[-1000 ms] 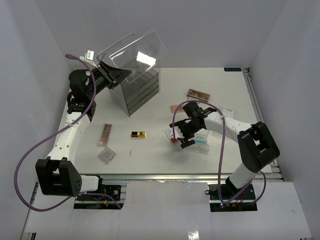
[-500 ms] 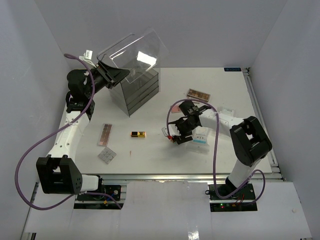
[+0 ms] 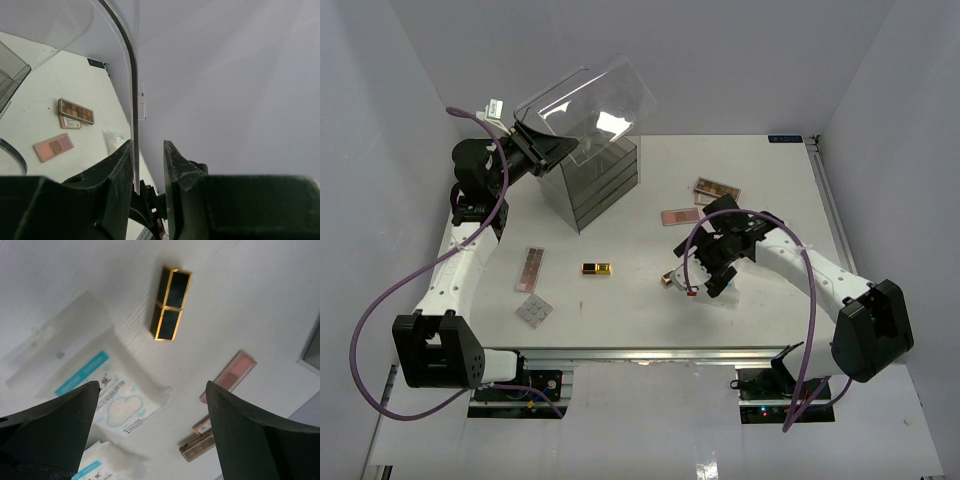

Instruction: Organize the makeup

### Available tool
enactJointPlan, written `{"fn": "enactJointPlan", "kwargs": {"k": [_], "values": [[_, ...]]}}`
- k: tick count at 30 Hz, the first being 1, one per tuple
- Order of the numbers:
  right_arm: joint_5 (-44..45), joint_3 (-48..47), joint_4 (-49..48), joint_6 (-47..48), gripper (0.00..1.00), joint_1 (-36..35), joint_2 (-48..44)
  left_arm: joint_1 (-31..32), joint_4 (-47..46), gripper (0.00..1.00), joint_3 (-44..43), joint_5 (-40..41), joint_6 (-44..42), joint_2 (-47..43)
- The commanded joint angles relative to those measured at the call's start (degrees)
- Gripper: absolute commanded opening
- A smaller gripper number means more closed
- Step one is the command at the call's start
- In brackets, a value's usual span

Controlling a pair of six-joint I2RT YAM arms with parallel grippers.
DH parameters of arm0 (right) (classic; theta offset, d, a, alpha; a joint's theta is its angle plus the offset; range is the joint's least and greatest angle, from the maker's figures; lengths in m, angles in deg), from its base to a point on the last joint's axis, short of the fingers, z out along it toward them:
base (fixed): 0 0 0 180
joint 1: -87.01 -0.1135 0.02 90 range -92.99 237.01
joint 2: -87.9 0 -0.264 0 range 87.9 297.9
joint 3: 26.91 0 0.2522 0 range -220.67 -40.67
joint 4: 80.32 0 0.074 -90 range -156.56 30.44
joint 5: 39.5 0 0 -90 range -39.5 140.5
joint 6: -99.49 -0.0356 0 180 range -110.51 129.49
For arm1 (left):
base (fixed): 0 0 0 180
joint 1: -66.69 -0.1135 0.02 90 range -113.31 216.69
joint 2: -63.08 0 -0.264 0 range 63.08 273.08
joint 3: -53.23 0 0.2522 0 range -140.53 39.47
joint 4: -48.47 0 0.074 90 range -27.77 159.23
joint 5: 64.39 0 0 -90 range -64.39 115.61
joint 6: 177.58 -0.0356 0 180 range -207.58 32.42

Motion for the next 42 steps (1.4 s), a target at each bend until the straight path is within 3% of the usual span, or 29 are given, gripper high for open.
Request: {"fn": "enactJointPlan", "kwargs": {"k": [1, 6, 14, 18, 21, 22, 24, 31, 35, 42], "values": [[6.65, 3.04, 5.42, 10.1, 0.93, 3.02, -0.75, -0.32, -2.89, 0.39, -0.84, -1.37, 0.84, -1.41], [7.76, 7.08, -0.53, 14.0, 0.91, 7.08, 1.12, -0.32, -3.53, 0.39, -0.13, -1.52, 1.4, -1.41], [10.45, 8.6, -6.88, 14.3, 0.82, 7.35, 7.89, -0.41, -3.79, 0.39, 0.17, -2.21, 2.02, -0.99], [8.07, 7.92, -8.67, 12.55, 0.7, 7.44, 8.14, -0.5, -3.82, 0.39, -0.02, -2.42, 2.12, -0.88], [6.97, 5.82, -8.33, 9.66, 0.42, 7.36, 7.55, -0.5, -3.91, 0.39, -0.09, -2.51, 2.21, -0.88], [6.58, 5.7, -8.29, 8.64, 0.41, 7.44, 7.35, -0.5, -3.91, 0.39, -0.09, -2.51, 2.21, -0.88], [4.54, 2.45, -7.31, 5.55, 0.27, 7.52, 6.29, -0.5, -4.08, 0.39, -0.09, -2.59, 2.21, -0.8], [-8.58, -8.92, -7.13, -6.21, 0.13, 6.94, 3.1, -0.59, -4.44, 0.39, -1.08, -2.63, 2.89, -0.57], [-11.09, -15.26, -12.76, -16.63, 0.09, 4.07, 4.32, -0.59, -5.17, 0.39, -1.64, -2.7, 4.05, -0.22], [5.65, -17.81, -34.83, -24.59, 0.08, -7.97, 10.0, -0.59, -6.12, 0.39, -2.38, -2.42, 5.87, 0.26]]}}
